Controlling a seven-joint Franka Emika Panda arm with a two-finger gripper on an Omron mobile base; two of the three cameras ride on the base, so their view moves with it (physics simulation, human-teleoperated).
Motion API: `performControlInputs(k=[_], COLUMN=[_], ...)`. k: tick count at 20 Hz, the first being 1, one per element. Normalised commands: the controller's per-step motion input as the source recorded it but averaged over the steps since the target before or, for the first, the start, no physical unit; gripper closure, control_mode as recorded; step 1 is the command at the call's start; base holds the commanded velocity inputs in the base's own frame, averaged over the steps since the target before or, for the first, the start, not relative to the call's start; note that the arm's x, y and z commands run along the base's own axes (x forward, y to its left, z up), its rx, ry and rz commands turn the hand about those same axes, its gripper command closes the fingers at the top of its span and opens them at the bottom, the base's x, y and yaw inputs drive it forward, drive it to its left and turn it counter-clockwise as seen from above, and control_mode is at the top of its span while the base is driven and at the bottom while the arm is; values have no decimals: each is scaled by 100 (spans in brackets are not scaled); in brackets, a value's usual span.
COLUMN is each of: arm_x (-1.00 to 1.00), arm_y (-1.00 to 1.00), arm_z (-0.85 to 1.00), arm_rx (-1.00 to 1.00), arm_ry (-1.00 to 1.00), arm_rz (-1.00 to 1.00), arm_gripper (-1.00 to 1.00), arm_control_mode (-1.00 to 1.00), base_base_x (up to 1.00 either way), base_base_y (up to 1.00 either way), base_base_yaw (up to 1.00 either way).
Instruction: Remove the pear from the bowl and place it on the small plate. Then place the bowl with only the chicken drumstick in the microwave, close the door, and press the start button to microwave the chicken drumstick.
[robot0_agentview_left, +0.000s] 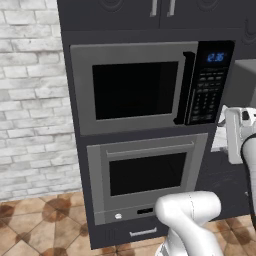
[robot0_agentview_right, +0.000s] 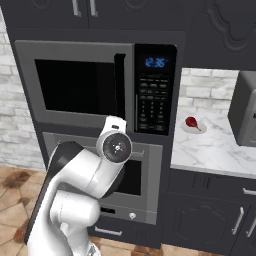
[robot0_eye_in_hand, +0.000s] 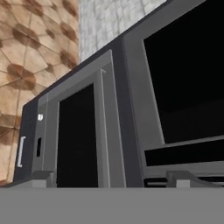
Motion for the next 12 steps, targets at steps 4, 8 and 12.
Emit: performControlInputs(k=[4,8,12], arm_x=[39,35,35], arm_y=[-14,-13,-3], arm_z=[-11,-20,-24], arm_rx=[2,1,0], arm_ry=[0,0,0], arm_rz=[-2,-1,0], arm_gripper=[-100,-100,-100], arm_control_mode=[-100,-100,-100], base_base_x=[0,0,0], base_base_y=[0,0,0], base_base_yaw=[0,0,0])
